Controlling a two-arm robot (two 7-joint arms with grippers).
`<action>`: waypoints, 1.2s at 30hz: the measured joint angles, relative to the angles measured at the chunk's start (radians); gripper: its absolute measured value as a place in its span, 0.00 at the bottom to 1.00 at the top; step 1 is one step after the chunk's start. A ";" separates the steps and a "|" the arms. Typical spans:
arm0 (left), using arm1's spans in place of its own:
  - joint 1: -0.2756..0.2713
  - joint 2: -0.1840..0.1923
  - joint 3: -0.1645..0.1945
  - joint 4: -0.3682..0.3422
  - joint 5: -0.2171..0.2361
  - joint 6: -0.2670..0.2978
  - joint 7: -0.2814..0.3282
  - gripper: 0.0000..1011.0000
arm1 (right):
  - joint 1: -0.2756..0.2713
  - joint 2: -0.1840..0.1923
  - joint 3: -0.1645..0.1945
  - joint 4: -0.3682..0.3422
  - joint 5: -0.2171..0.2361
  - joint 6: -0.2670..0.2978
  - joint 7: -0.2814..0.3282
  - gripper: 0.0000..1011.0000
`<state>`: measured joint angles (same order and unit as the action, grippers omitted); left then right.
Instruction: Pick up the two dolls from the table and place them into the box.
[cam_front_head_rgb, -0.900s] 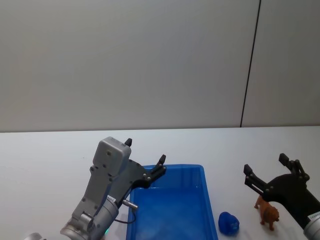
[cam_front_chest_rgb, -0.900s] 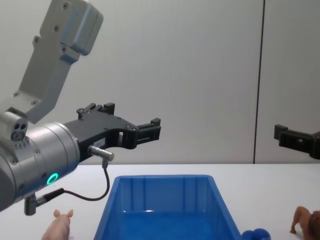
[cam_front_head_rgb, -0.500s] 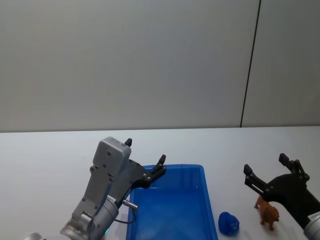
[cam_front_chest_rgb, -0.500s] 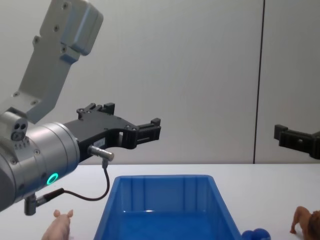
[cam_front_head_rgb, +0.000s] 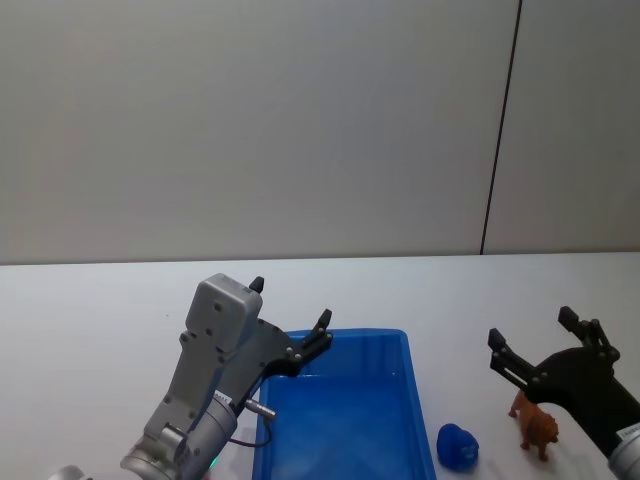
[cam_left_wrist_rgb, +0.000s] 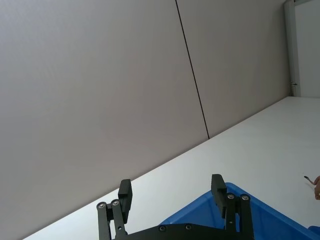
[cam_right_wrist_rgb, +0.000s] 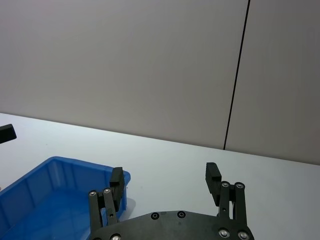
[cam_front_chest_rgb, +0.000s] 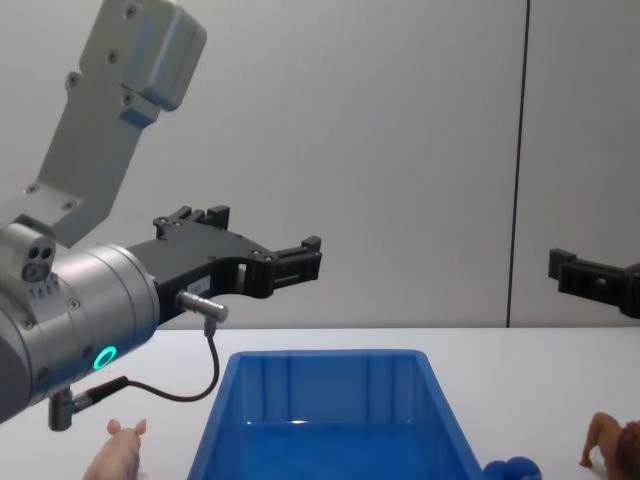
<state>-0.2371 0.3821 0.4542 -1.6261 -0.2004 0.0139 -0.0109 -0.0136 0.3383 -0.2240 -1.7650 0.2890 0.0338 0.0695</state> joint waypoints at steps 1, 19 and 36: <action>0.000 0.000 0.000 0.000 0.000 0.000 0.000 0.99 | 0.000 0.001 0.001 0.001 0.001 0.000 0.002 0.99; 0.000 0.000 0.000 0.000 0.000 0.000 0.000 0.99 | -0.007 0.045 0.028 0.036 0.030 0.064 0.076 0.99; 0.000 0.000 0.000 0.000 0.000 0.000 0.000 0.99 | -0.014 0.066 0.033 0.088 0.007 0.149 0.119 0.99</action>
<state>-0.2371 0.3821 0.4542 -1.6262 -0.2004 0.0138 -0.0109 -0.0275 0.4047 -0.1914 -1.6771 0.2956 0.1827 0.1880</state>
